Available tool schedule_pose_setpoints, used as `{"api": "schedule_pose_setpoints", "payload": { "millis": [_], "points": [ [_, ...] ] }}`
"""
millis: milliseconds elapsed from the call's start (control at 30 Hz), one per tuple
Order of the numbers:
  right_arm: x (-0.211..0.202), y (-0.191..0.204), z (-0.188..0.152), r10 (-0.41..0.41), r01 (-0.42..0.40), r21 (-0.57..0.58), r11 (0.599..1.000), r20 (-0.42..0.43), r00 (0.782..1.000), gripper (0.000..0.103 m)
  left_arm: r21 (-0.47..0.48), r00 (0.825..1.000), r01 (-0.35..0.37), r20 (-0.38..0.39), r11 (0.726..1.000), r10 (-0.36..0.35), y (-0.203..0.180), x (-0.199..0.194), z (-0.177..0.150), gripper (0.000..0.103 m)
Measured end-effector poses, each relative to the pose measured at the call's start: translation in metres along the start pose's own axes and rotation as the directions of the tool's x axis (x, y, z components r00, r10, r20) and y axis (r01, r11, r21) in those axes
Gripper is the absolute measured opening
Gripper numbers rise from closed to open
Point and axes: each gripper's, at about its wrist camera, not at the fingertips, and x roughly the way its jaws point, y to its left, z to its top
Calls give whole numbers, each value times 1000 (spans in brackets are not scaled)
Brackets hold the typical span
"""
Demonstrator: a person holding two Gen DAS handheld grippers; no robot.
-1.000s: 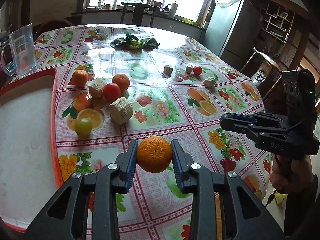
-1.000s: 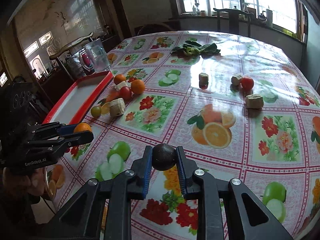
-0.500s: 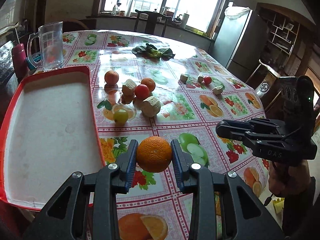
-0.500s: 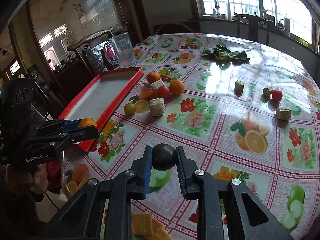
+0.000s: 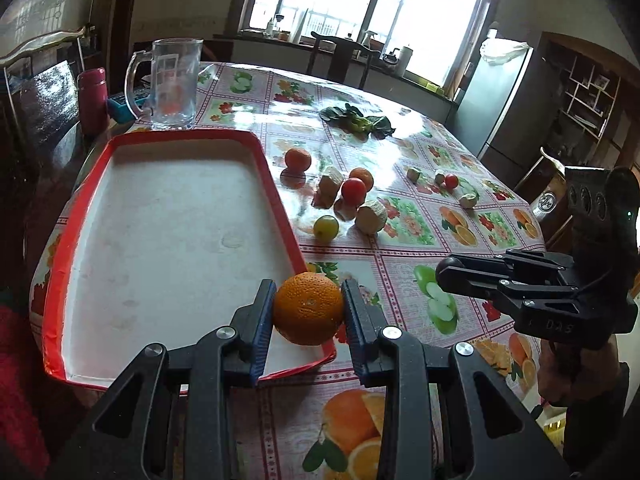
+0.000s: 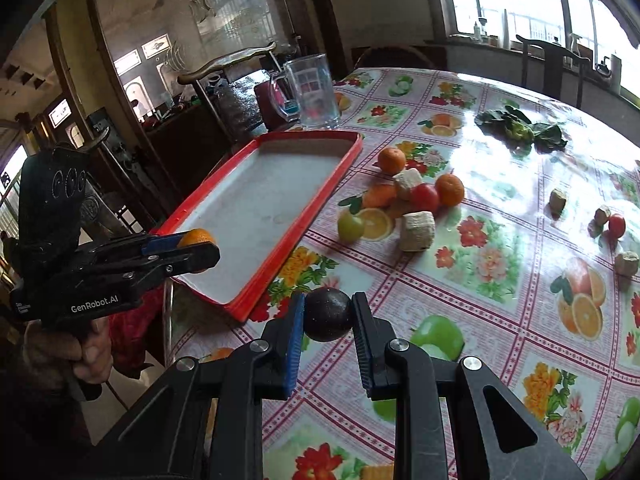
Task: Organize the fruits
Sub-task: 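Grasp the orange with the left gripper while the right gripper grasps the dark plum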
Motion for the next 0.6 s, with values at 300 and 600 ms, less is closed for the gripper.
{"api": "schedule_pose_setpoints", "payload": {
  "millis": [300, 600],
  "points": [
    [21, 39, 14, 61, -62, -62, 996, -19, 998, 24, -46, 999, -35, 20, 998, 36, 32, -15, -5, 31],
    [49, 76, 28, 114, -119, -120, 986, -46, 992, 24, -104, 995, -94, 23, 990, 97, 68, -24, -9, 31]
  ]
}}
